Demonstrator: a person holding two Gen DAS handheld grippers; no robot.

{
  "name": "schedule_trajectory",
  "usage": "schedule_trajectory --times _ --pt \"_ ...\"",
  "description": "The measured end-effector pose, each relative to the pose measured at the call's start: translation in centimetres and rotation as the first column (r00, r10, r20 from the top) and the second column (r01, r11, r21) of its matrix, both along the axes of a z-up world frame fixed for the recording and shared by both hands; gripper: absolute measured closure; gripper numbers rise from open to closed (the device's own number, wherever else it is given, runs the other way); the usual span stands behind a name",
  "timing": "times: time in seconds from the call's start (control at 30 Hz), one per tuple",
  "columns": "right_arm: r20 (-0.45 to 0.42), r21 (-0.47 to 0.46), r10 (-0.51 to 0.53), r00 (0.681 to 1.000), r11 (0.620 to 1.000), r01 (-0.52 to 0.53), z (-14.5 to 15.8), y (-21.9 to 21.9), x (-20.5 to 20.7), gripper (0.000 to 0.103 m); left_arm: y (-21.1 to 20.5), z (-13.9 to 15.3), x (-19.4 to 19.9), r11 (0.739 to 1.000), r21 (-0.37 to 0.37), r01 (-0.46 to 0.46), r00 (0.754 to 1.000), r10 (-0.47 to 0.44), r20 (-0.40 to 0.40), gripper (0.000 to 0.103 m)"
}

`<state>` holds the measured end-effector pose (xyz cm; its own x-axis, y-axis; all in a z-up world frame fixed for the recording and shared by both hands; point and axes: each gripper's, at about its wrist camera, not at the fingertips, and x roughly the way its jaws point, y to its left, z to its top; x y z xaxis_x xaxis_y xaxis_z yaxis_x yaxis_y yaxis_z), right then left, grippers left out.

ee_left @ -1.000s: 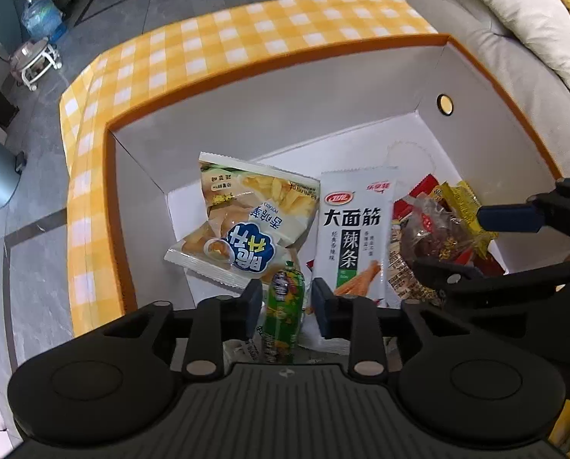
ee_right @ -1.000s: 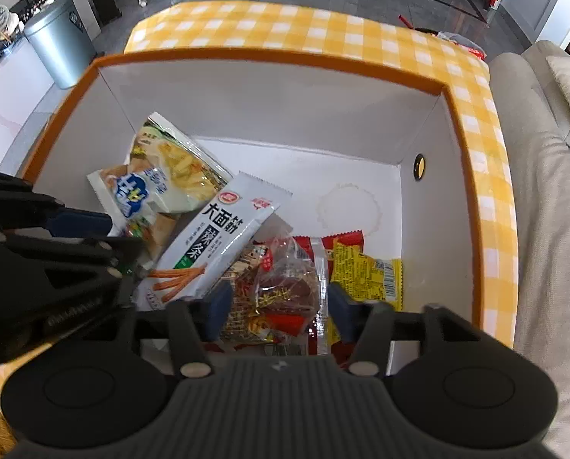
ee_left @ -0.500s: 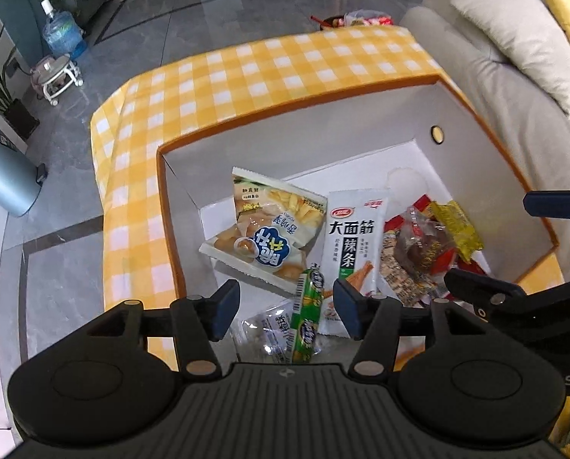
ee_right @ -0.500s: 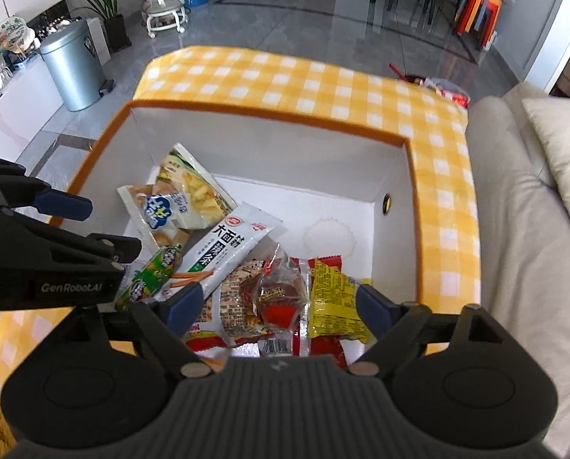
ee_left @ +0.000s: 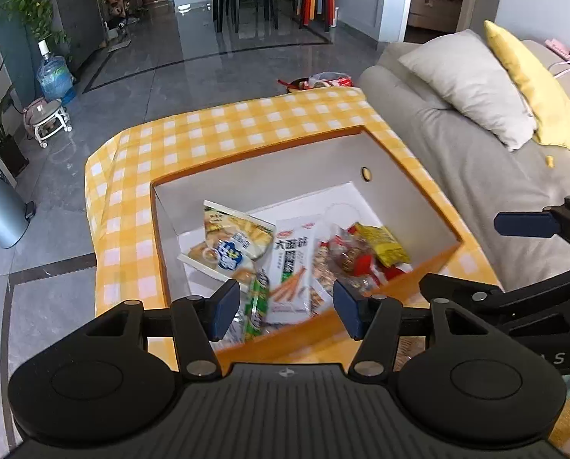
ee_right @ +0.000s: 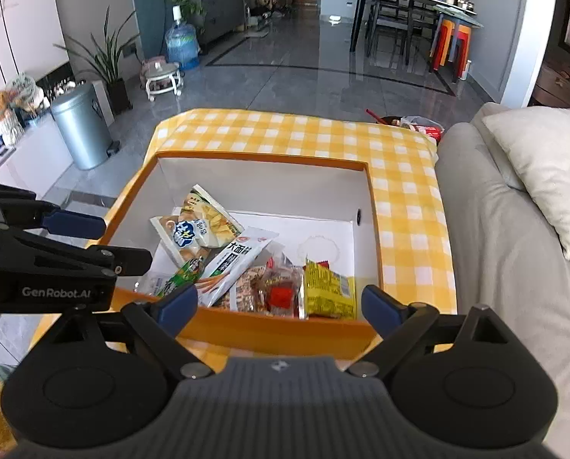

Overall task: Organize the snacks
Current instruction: 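Withdraw both tools toward the clear nut bag and red candy bar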

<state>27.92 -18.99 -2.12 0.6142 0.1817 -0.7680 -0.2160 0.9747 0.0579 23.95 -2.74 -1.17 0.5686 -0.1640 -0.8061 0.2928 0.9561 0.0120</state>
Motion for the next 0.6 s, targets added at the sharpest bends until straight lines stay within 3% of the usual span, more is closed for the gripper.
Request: schedule_trajectory --times 0.37,0.6 --pt "-0.025 0.018 -0.057 0.998 0.998 0.057 -1.5 -1.9 -6.5 0.011 -0.5 -0.8 -5.2 0.999 -0.043 0.013 1.0 -0.014 -0.018 0.037" --pt "-0.128 0.012 -0.102 0.987 0.994 0.105 -5.3 -3.9 -8.9 0.01 -1.1 -3.5 -7.6 0.997 -0.08 0.009 0.996 -0.016 -0.084 0.038"
